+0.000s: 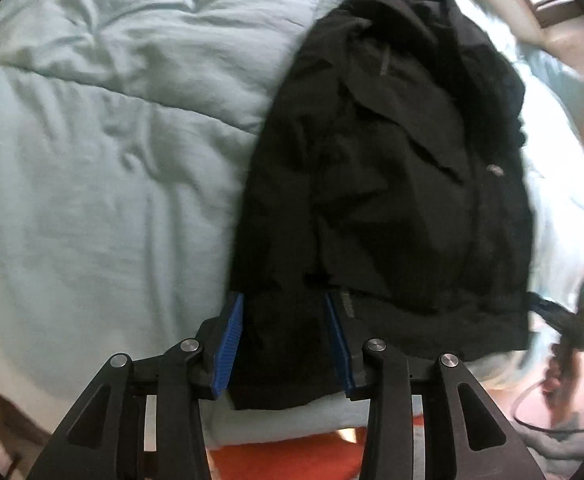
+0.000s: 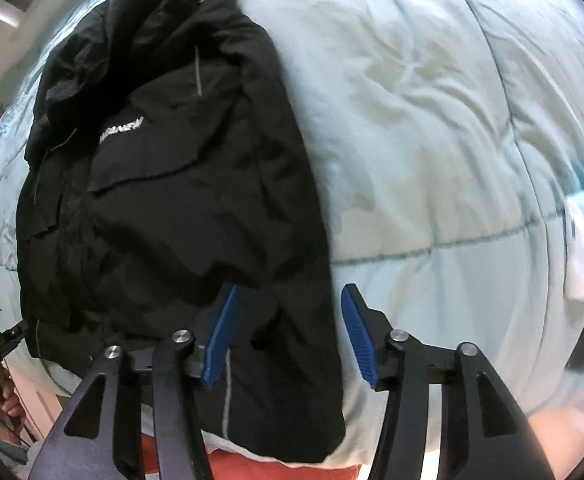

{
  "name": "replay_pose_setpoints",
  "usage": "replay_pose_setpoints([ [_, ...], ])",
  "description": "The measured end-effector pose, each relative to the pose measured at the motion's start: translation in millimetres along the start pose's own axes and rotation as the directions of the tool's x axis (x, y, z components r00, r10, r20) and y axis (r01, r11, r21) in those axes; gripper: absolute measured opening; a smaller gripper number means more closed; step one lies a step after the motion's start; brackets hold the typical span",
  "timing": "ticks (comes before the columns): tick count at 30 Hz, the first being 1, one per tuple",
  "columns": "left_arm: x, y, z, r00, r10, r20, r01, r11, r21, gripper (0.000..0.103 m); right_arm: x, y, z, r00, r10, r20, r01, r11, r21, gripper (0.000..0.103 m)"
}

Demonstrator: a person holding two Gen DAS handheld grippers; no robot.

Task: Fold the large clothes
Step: 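Lift the hem with both grippers and fold it toward the collar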

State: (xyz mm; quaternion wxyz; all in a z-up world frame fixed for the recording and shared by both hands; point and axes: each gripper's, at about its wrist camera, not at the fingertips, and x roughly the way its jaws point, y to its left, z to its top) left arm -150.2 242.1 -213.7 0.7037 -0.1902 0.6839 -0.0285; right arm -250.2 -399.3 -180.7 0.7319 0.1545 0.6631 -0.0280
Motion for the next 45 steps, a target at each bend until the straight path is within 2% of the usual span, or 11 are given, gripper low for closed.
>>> replay_pose_setpoints([
  [9,16,16,-8,0.990,-0.141,-0.033,0.137,0.986,-0.091,0.054,-1,-26,-21,1.000,0.009,-0.014,-0.009,0.998,0.057,0.061],
  [11,11,4,-10,0.989,-0.147,0.002,0.147,0.988,-0.043,0.026,-5,-28,-23,1.000,0.016,-0.012,-0.016,0.998,0.058,0.061],
  [13,-5,-10,-10,0.974,-0.219,0.058,0.219,0.976,0.004,0.018,-13,-33,-28,0.999,0.043,-0.006,-0.042,0.997,0.059,0.061],
  [16,-24,-33,-2,0.950,-0.301,0.080,0.296,0.953,0.069,0.018,-16,-38,-32,0.997,0.081,-0.013,-0.080,0.995,0.057,0.061],
  [21,0,-29,6,0.965,-0.262,-0.010,0.263,0.964,0.042,0.028,1,-37,-47,0.983,0.173,-0.068,-0.167,0.983,0.080,0.061],
  [24,11,-15,-2,0.965,-0.261,-0.028,0.261,0.965,-0.010,0.043,-8,-22,-59,0.990,0.133,-0.037,-0.133,0.991,0.018,0.036],
  [27,13,-3,-11,0.962,-0.271,-0.021,0.269,0.962,-0.054,0.043,-27,0,-62,0.989,0.145,0.010,-0.144,0.988,-0.058,0.035],
  [35,21,-8,-11,0.885,-0.466,0.011,0.464,0.880,-0.098,0.056,14,21,-51,0.968,0.208,-0.137,-0.218,0.974,-0.061,0.047],
  [40,50,5,-16,0.887,-0.462,-0.014,0.449,0.868,-0.211,0.057,32,11,-52,0.963,0.226,-0.145,-0.228,0.974,-0.001,0.036],
  [43,27,1,-12,0.866,-0.495,0.074,0.500,0.850,-0.163,0.027,0,11,-45,0.960,0.275,-0.056,-0.277,0.960,-0.026,0.016],
  [45,11,-8,-5,0.827,-0.553,0.103,0.562,0.818,-0.123,0.025,-25,19,-34,0.939,0.344,-0.007,-0.343,0.937,-0.067,0.015],
])
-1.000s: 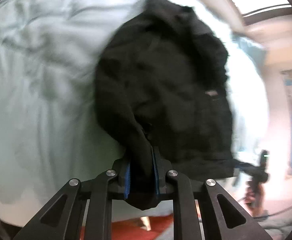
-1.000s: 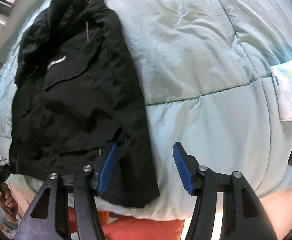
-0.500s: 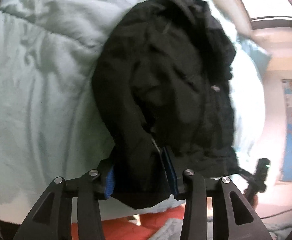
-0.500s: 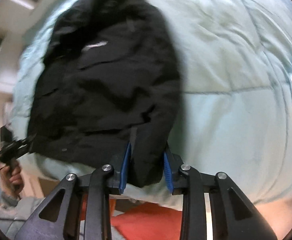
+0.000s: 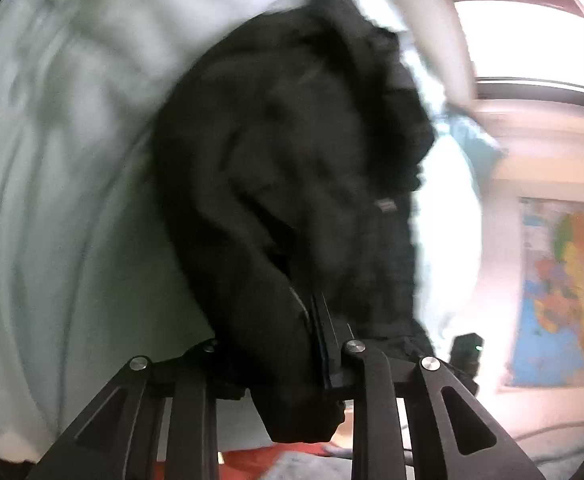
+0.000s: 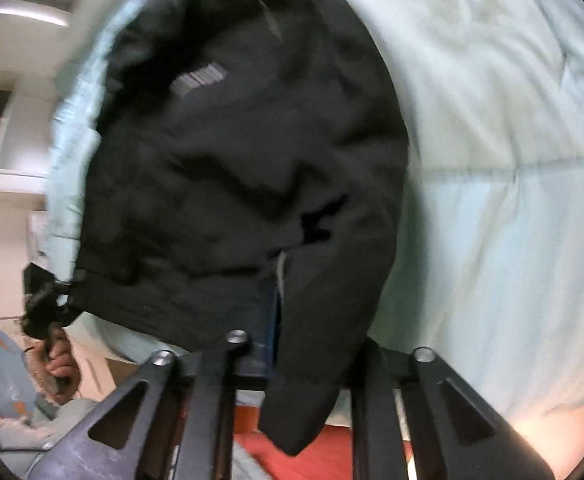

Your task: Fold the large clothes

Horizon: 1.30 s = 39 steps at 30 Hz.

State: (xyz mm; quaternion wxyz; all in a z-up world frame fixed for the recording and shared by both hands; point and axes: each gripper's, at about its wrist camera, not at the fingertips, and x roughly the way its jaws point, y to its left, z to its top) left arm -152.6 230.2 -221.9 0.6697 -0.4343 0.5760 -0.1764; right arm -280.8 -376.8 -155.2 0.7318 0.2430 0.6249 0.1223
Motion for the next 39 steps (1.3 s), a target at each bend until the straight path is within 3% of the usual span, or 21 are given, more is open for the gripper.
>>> replay_pose_setpoints([
  [3,-12,-30,18,0.996,-0.085,0.040,0.083,0.995,0.053,0.025,-19,19,25,0.995,0.089,0.045,-0.086,0.995,-0.054,0.015],
  [6,-32,-62,42,0.979,-0.169,0.114,0.157,0.982,0.106,0.025,-40,30,57,0.982,0.160,0.104,-0.152,0.985,-0.082,0.015],
  [11,-56,-117,94,0.963,-0.213,0.162,0.171,0.955,0.242,0.025,-71,56,112,0.960,0.180,0.214,-0.149,0.977,-0.152,0.015],
  [19,-51,-187,210,0.961,-0.176,0.215,0.092,0.931,0.353,0.025,-109,79,235,0.908,0.190,0.373,-0.133,0.976,-0.174,0.015],
  [23,-17,-205,273,0.961,-0.104,0.255,0.020,0.950,0.313,0.029,-93,85,305,0.913,0.122,0.389,-0.084,0.990,-0.113,0.017],
  [28,64,-183,351,0.966,0.084,0.246,-0.134,0.972,0.195,0.031,-19,67,394,0.953,0.041,0.301,-0.053,0.998,0.035,0.023],
  [30,98,-165,369,0.966,0.142,0.218,-0.176,0.973,0.146,0.032,20,58,419,0.968,-0.029,0.248,0.012,0.998,0.069,0.023],
  [34,156,-133,389,0.959,0.232,0.166,-0.255,0.958,0.131,0.032,83,43,435,0.982,-0.107,0.157,0.099,0.993,0.061,0.023],
  [39,180,-118,387,0.949,0.250,0.192,-0.286,0.939,0.190,0.032,115,30,440,0.987,-0.096,0.130,0.086,0.993,0.079,0.023],
])
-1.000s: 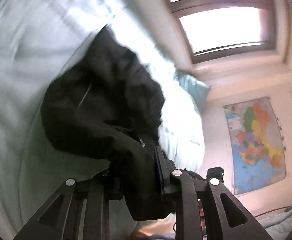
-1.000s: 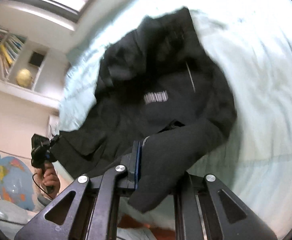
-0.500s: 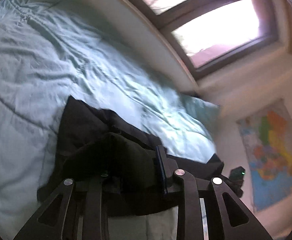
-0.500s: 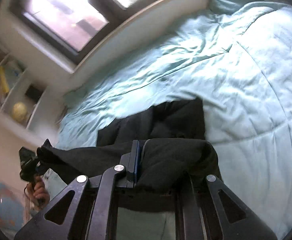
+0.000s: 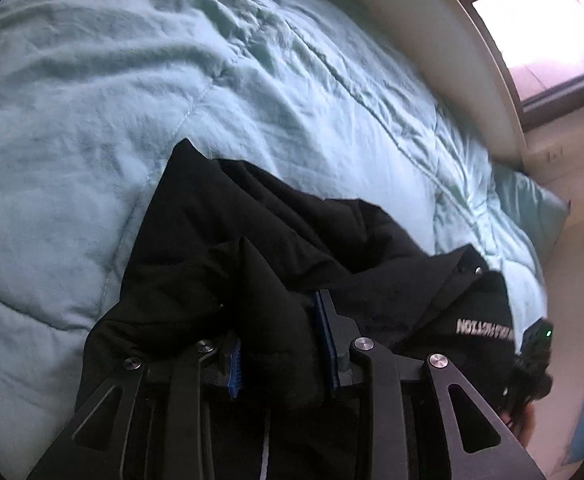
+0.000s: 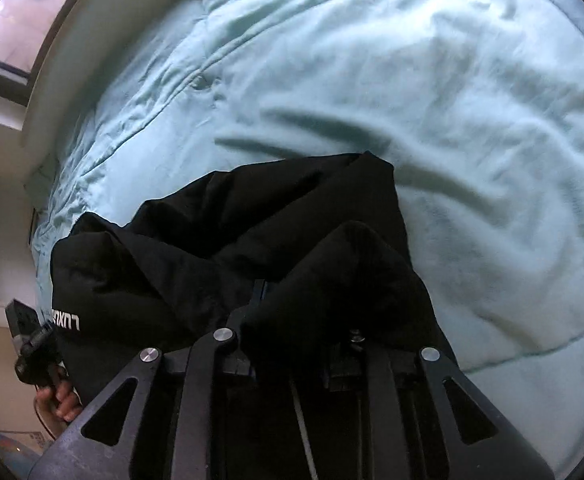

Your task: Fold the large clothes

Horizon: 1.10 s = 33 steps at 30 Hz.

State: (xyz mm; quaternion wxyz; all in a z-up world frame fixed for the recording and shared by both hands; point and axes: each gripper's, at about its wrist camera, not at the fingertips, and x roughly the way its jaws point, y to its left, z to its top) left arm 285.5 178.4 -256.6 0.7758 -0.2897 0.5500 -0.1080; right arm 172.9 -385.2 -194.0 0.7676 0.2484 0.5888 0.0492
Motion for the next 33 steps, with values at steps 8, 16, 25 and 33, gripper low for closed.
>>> replay_pose_setpoints([
  [8,-61,-14,3,0.998,-0.057,-0.041,0.060,0.995,0.085,0.040,-47,12,-1,0.999,0.030,0.024,-0.028,0.998,-0.065,0.028],
  [16,-139,-2,-24,1.000,-0.026,0.017,0.024,0.994,0.104,0.072,-125,11,-23,0.989,0.099,0.112,-0.075,0.976,-0.202,0.065],
  [25,-95,-3,24,0.988,0.117,0.102,-0.132,0.979,0.154,0.072,-83,12,2,0.986,-0.086,0.142,0.126,0.945,-0.302,0.077],
  [33,-37,-4,52,0.996,0.001,-0.093,0.018,0.979,0.205,0.072,-32,-6,32,0.993,-0.086,0.078,0.107,0.937,-0.334,0.077],
])
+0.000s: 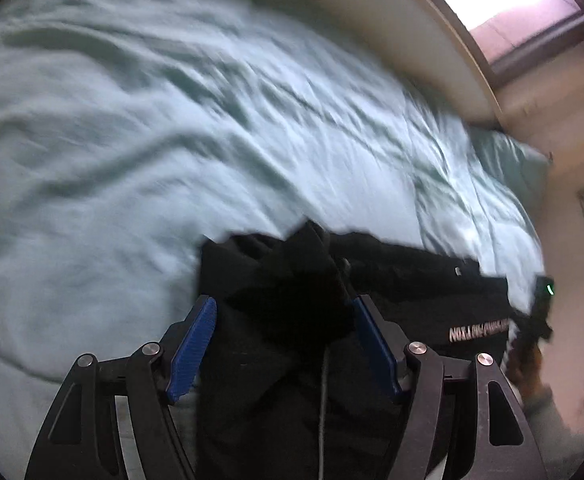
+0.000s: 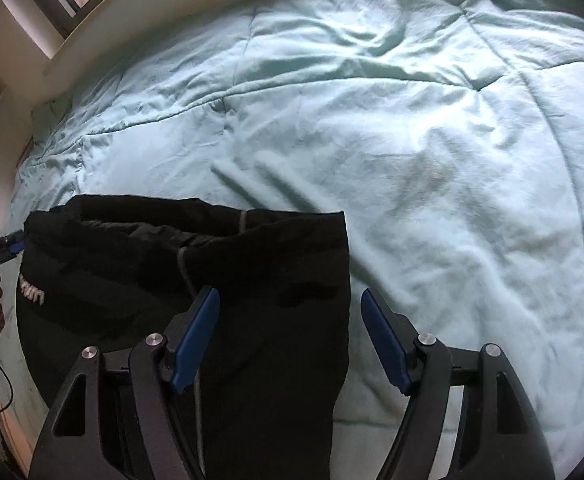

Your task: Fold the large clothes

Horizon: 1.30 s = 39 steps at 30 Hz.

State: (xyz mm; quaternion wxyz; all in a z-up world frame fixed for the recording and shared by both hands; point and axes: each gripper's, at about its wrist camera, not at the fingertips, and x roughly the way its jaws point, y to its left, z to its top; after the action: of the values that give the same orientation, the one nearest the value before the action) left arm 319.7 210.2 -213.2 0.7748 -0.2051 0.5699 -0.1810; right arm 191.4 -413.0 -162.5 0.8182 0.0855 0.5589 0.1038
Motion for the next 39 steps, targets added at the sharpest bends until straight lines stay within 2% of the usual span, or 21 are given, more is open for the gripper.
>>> replay_pose_setpoints([
  [1,4,-3,0,0.999,0.032,-0.012,-0.031,0.999,0.029,0.072,5,-1,2,1.000,0.012,-0.006,-0.012,1.000,0.005,0.077],
  [3,7,-7,-2,0.999,0.033,-0.017,-0.032,0.998,0.047,0.072,15,0,5,1.000,0.008,-0.018,-0.008,1.000,-0.003,0.076],
  [4,7,-8,-3,1.000,0.022,-0.021,-0.021,0.999,0.048,0.072,18,3,6,1.000,0.002,-0.019,-0.002,1.000,-0.015,0.067],
  [5,8,-9,-5,1.000,0.014,-0.026,-0.012,0.999,0.050,0.072,19,7,5,1.000,-0.007,-0.013,0.007,0.999,-0.034,0.047],
  [6,10,-10,-7,0.999,0.016,-0.033,-0.015,0.999,0.050,0.074,18,11,5,0.999,-0.036,-0.005,0.036,0.998,-0.053,0.042],
  [8,18,-11,-10,0.998,0.040,-0.055,-0.037,0.998,0.046,0.075,10,22,-1,0.994,-0.099,0.036,0.103,0.989,-0.109,0.024],
  [10,28,-14,-14,0.993,0.107,-0.056,-0.103,0.992,0.069,0.073,-1,29,-8,0.986,-0.148,0.083,0.157,0.981,-0.117,0.021],
  [11,28,-18,-16,0.990,0.136,-0.031,-0.133,0.987,0.087,0.058,-7,30,-10,0.981,-0.166,0.096,0.176,0.977,-0.116,0.020],
  [12,24,-22,-19,0.988,0.152,0.001,-0.152,0.983,0.107,0.026,-17,33,-13,0.973,-0.196,0.122,0.210,0.972,-0.110,0.019],
  [13,16,-25,-20,0.983,0.182,0.039,-0.185,0.975,0.120,0.017,-28,36,-14,0.965,-0.217,0.146,0.233,0.967,-0.102,0.018],
  [15,-7,-29,-22,0.980,0.158,0.122,-0.173,0.977,0.122,0.014,-49,41,-13,0.946,-0.265,0.189,0.286,0.953,-0.097,0.016],
  [17,-35,-31,-19,0.973,0.106,0.203,-0.130,0.986,0.106,0.014,-69,49,-7,0.919,-0.318,0.234,0.347,0.933,-0.096,0.014],
  [19,-60,-31,-10,0.964,0.039,0.262,-0.061,0.995,0.079,0.014,-84,58,5,0.906,-0.323,0.273,0.362,0.926,-0.107,0.014],
  [20,-66,-31,-4,0.958,0.026,0.284,-0.047,0.997,0.065,0.013,-87,62,10,0.899,-0.333,0.284,0.376,0.920,-0.112,0.014],
  [22,-66,-28,11,0.948,0.054,0.313,-0.068,0.997,0.033,0.014,-81,68,27,0.882,-0.359,0.305,0.405,0.908,-0.103,0.014],
  [25,-33,-10,26,0.951,0.146,0.273,-0.135,0.989,-0.058,0.014,-40,56,51,0.894,-0.377,0.241,0.401,0.914,-0.060,0.014],
  [27,6,7,30,0.961,0.200,0.190,-0.184,0.978,-0.097,0.014,1,43,56,0.908,-0.389,0.154,0.400,0.916,-0.045,0.014],
  [29,44,22,28,0.970,0.226,0.096,-0.217,0.972,-0.095,0.015,34,34,54,0.925,-0.375,0.069,0.378,0.925,-0.038,0.014],
  [31,54,19,28,0.966,0.246,0.082,-0.242,0.969,-0.056,0.020,57,30,46,0.934,-0.357,0.005,0.356,0.933,-0.046,0.015],
  [35,39,21,32,0.978,0.199,0.059,-0.194,0.978,-0.082,0.023,45,26,42,0.938,-0.347,0.025,0.347,0.938,-0.019,0.032],
  [39,-1,18,27,0.981,0.165,0.098,-0.153,0.982,-0.113,0.024,-5,23,36,0.950,-0.301,0.085,0.297,0.953,0.052,0.032],
])
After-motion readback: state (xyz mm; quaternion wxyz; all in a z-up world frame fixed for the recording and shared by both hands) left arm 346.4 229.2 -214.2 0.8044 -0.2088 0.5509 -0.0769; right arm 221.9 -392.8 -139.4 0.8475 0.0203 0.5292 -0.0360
